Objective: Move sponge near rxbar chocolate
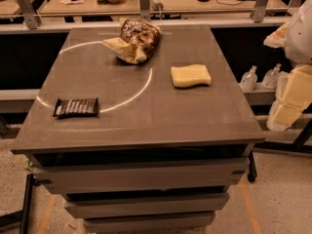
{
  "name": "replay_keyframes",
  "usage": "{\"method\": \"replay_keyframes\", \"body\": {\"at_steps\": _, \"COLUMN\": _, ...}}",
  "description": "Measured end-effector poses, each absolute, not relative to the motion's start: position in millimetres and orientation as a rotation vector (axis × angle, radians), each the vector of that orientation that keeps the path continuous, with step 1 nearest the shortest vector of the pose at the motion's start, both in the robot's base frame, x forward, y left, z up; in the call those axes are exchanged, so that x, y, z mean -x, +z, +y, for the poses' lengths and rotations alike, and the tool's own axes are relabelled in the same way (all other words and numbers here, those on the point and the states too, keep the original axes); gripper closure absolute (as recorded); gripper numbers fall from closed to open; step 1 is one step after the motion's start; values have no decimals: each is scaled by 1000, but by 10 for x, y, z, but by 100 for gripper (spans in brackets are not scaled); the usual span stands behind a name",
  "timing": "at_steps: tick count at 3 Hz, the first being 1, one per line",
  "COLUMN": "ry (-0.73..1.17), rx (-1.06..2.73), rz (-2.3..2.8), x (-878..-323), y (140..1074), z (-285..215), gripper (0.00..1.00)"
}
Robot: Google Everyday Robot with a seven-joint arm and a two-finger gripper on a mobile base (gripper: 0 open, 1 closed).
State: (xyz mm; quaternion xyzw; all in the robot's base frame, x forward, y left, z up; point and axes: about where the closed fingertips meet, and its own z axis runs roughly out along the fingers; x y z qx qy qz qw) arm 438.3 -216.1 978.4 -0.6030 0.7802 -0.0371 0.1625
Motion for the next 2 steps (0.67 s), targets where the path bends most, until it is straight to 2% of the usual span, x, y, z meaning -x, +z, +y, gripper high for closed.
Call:
{"method": "replay_keyframes", "body": {"at_steps": 1, "ry": -106, "rx": 1720, "rz": 2226, "x": -4383, "y": 9784, "z": -2161, "gripper": 0}}
{"method": "replay_keyframes", "body": {"at_steps": 2, "ry": -60, "rx": 1742, "rz": 2169, "x": -4636, "y": 9815, "z": -2131, "gripper": 0}}
